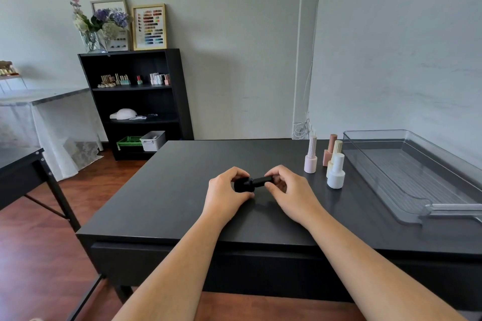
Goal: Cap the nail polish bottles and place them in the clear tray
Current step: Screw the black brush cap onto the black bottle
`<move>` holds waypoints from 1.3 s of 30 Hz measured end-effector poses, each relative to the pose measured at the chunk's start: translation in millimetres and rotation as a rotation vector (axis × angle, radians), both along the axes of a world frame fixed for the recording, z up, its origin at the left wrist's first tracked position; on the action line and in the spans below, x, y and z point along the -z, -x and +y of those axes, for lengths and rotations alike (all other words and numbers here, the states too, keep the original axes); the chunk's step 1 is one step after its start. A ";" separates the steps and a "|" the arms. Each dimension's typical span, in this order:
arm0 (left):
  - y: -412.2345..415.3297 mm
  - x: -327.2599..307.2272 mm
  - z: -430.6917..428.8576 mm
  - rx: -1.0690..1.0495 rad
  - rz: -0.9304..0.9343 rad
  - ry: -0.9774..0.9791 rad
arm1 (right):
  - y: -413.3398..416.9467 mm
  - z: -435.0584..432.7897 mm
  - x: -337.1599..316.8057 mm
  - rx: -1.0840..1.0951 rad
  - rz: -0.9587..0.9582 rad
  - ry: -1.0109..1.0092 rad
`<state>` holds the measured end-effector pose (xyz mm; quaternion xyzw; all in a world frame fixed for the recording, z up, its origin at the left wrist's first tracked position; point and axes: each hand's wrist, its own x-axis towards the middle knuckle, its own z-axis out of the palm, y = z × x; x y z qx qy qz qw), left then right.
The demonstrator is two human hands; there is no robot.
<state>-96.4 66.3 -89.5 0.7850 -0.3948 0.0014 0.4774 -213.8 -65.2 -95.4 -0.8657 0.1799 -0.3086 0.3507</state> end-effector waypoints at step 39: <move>-2.1 1.5 0.6 0.035 -0.005 -0.008 | -1.9 5.3 -2.2 0.034 0.063 0.014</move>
